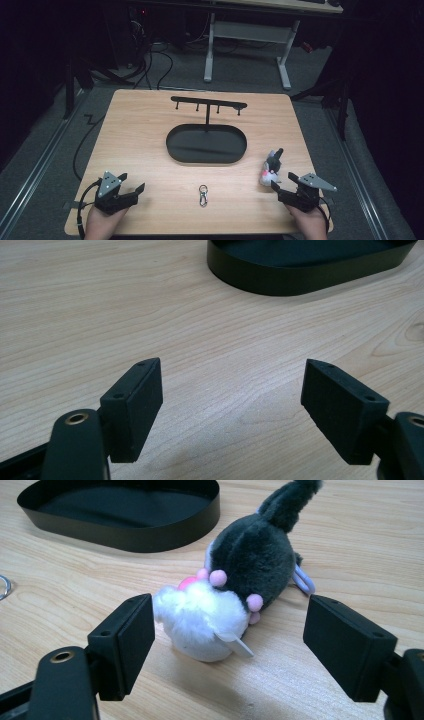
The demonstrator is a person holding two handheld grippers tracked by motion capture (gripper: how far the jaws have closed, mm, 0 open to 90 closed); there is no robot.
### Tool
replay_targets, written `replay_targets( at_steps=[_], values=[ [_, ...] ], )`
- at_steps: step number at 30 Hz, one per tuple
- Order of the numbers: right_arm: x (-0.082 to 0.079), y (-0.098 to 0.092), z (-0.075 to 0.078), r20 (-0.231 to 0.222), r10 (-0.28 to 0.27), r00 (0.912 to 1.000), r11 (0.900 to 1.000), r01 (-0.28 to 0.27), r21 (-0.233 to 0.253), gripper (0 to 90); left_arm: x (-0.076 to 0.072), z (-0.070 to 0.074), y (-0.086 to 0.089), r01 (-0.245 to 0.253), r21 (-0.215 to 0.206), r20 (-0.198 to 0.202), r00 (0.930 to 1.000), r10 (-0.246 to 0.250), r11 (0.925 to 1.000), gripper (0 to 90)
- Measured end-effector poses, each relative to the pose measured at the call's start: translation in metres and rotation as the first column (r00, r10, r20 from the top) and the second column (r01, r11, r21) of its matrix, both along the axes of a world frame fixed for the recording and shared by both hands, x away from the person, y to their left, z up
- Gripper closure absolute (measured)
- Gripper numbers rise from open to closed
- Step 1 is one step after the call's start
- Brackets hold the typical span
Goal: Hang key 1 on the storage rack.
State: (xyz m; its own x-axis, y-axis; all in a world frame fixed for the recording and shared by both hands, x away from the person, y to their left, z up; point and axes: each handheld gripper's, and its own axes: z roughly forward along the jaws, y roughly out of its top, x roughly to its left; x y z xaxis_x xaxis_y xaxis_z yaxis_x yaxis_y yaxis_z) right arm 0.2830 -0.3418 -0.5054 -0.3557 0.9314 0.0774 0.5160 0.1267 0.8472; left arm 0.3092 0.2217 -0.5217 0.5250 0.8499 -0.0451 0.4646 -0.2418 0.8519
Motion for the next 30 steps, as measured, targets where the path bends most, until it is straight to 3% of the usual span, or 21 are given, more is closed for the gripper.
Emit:
replay_targets(
  at_steps=[6,17,24,28,30],
  values=[
    [0.001,0.004,0.0,-0.019,0.012,0.9997,1.0,-0.012,-0.011,17.9,0.0,0.0,0.0,0.005,0.004,0.003,1.0,-0.005,1.0,25.5],
    [0.0,0.017,0.004,-0.065,0.033,0.9974,0.994,-0.04,-0.102,16.6,0.0,-0.001,-0.004,0.023,0.019,-0.003,0.9997,-0.023,0.9996,25.5],
    [0.002,0.026,0.01,-0.129,0.047,0.9905,0.989,-0.065,-0.136,16.3,-0.002,-0.001,-0.006,0.019,0.01,0.002,0.9998,-0.019,0.9998,25.6],
    [0.003,0.028,0.014,-0.143,0.055,0.9882,0.982,-0.08,-0.172,16.0,-0.002,0.0,-0.008,0.042,0.011,0.007,0.9991,-0.042,0.999,25.0],
    [0.004,0.029,0.016,-0.17,0.045,0.9844,0.982,-0.075,-0.175,16.0,-0.002,0.0,-0.009,0.054,0.014,0.007,0.9985,-0.054,0.9985,24.9]
  ],
)
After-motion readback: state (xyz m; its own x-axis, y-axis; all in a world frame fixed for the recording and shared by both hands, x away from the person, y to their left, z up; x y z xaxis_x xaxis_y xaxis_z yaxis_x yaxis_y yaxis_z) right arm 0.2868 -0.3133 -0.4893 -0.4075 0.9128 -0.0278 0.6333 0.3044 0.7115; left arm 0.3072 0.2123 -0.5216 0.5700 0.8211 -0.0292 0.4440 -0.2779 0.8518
